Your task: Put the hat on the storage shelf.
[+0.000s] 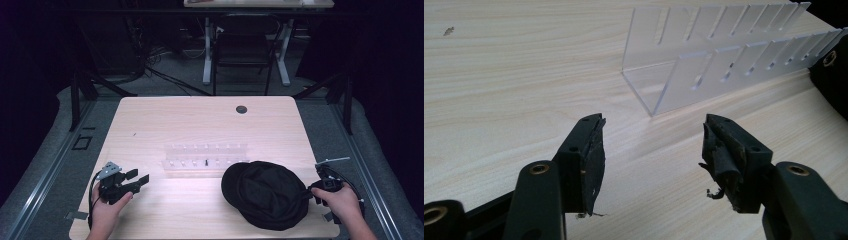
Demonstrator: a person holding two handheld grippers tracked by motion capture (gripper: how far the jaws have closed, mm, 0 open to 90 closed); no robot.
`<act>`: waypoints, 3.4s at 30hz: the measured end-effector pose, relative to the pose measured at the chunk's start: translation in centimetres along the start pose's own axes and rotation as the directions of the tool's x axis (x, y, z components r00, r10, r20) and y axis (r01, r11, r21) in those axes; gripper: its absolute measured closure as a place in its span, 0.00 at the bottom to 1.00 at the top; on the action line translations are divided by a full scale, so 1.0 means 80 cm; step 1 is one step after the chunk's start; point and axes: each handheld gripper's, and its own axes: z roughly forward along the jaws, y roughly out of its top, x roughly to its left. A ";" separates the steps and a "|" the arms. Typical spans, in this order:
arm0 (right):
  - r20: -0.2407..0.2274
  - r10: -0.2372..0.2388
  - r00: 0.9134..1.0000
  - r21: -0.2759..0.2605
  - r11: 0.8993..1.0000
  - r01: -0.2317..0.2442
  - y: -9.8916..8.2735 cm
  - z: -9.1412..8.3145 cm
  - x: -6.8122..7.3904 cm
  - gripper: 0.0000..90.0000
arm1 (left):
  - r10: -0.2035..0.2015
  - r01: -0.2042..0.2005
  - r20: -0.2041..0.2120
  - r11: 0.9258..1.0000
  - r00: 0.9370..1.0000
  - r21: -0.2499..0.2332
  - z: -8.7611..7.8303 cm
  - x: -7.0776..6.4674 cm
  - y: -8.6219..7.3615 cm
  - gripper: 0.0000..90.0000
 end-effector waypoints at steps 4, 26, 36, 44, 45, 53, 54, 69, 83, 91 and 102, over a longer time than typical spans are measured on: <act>-0.021 0.010 1.000 -0.013 1.000 -0.010 -0.001 0.000 -0.001 0.97 | 0.000 0.000 -0.001 1.000 1.000 0.001 0.000 0.000 0.000 0.47; 0.082 -0.039 0.996 -0.003 0.999 0.039 -0.010 -0.049 0.022 0.97 | -0.003 0.003 -0.004 1.000 1.000 0.000 -0.001 0.001 0.000 0.47; 0.139 -0.037 0.990 -0.004 0.999 0.038 -0.009 -0.083 0.044 0.97 | -0.003 0.003 -0.008 1.000 1.000 -0.005 -0.002 0.000 0.000 0.47; 0.169 -0.092 0.981 0.044 0.995 0.086 -0.007 -0.107 0.067 0.97 | -0.004 0.004 -0.010 1.000 1.000 0.006 -0.003 0.001 0.000 0.47; 0.171 -0.078 0.982 0.021 0.997 0.076 -0.007 -0.107 0.072 0.97 | -0.004 0.004 -0.010 1.000 1.000 0.006 -0.003 0.001 0.000 0.47; 0.204 -0.111 0.973 0.042 0.994 0.105 -0.003 -0.130 0.093 0.97 | -0.006 0.006 -0.014 1.000 1.000 -0.007 -0.002 0.002 -0.001 0.47; 0.212 -0.111 0.971 0.045 0.994 0.104 -0.001 -0.135 0.098 0.97 | -0.006 0.006 -0.014 1.000 1.000 -0.007 -0.002 0.002 -0.001 0.47; 0.172 -0.145 0.974 0.034 0.989 0.142 0.008 -0.165 0.139 0.97 | -0.008 0.008 -0.010 1.000 1.000 -0.005 -0.003 0.002 0.000 0.47; 0.064 -0.170 0.983 0.002 0.985 0.171 0.010 -0.190 0.175 0.97 | -0.011 0.011 -0.010 1.000 1.000 -0.009 -0.002 0.002 0.000 0.47; -0.100 -0.142 0.985 0.008 0.990 0.144 0.010 -0.196 0.174 0.97 | -0.011 0.011 -0.015 1.000 1.000 -0.012 -0.001 0.001 -0.001 0.47; -0.373 -0.102 0.922 -0.008 0.994 0.107 0.015 -0.189 0.169 0.97 | -0.012 0.012 -0.014 1.000 1.000 -0.002 -0.005 0.004 0.000 0.47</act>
